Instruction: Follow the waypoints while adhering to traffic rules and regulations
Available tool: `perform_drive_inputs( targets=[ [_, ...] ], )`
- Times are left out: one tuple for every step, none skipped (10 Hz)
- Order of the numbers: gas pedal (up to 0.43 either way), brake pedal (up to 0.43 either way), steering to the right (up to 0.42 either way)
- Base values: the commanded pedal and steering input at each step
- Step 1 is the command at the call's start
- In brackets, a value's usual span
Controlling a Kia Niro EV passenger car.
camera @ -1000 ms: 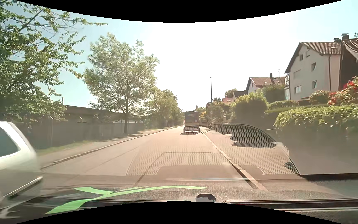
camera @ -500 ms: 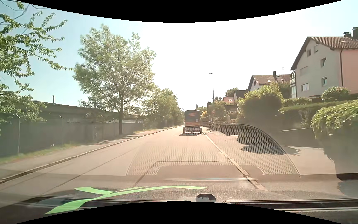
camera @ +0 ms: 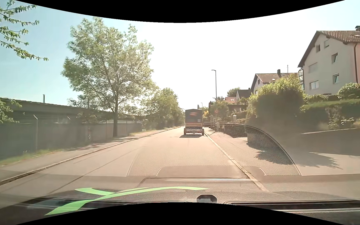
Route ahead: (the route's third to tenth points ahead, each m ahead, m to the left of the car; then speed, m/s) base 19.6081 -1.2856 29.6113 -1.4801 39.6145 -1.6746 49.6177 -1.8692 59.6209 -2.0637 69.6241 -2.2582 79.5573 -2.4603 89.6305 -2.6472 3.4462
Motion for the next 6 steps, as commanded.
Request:
perform_drive_inputs(
  targets=[
    [0.000,0.000,-0.002],
    [0.000,0.000,-0.002],
    [0.000,0.000,-0.002],
    [0.000,0.000,-0.002],
    [0.000,0.000,-0.002],
    [0.000,0.000,0.000]
  ],
)
